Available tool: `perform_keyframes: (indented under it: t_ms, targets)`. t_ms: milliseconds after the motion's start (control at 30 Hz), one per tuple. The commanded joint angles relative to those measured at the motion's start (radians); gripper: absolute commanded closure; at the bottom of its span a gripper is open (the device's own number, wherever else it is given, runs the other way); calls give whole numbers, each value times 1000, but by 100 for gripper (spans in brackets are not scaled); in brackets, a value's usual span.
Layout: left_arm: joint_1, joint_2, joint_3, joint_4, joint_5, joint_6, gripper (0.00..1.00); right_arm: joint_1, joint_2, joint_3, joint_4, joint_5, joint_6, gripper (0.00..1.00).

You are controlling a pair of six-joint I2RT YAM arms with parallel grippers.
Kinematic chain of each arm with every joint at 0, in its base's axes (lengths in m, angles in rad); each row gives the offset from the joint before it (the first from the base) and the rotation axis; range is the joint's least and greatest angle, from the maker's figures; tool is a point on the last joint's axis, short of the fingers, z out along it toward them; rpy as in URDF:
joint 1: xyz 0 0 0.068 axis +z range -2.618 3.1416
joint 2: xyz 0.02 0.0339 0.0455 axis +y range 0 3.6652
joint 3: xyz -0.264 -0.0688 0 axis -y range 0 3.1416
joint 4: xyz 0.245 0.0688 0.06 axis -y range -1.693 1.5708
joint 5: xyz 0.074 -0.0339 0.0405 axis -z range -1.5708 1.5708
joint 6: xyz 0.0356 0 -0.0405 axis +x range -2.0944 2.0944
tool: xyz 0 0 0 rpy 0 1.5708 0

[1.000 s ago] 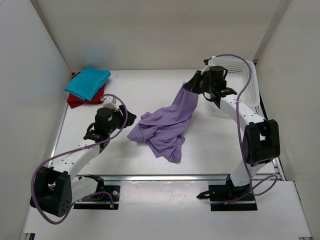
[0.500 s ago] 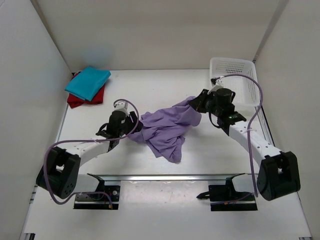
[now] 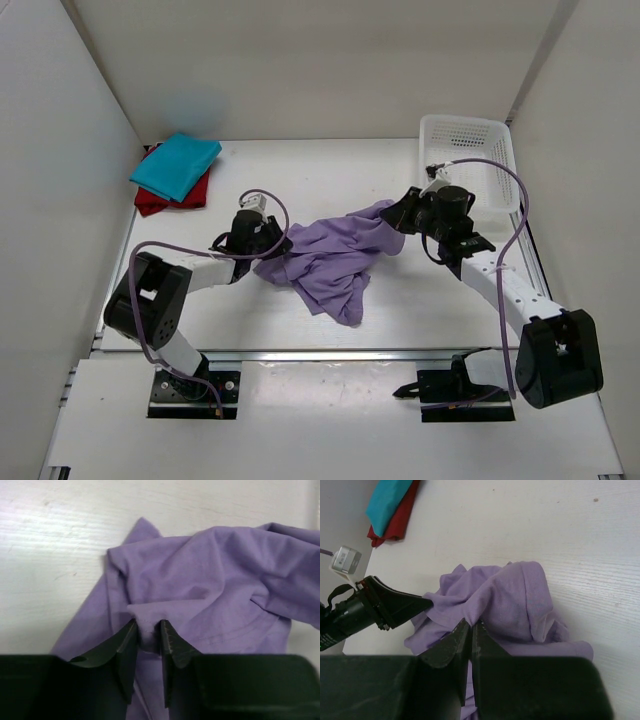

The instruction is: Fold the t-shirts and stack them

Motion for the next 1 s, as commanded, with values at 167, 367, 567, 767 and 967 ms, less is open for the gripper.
perform_keyframes:
  t_ms: [167, 367, 567, 767, 967]
  targets:
    - [-41, -49, 142, -21, -16, 0, 99, -12, -2, 17, 81, -17, 27, 100]
    - [17, -148, 436, -191, 38, 45, 100, -25, 106, 436, -82, -14, -32, 100]
    - [94, -70, 951, -408, 126, 22, 100, 3, 204, 1108, -399, 65, -166, 100]
    - [262, -111, 1147, -404, 232, -99, 100, 350, 92, 1153, -452, 331, -367, 100]
    - [482, -243, 843, -287, 321, -156, 100, 725, -104, 522, -206, 559, -304, 99]
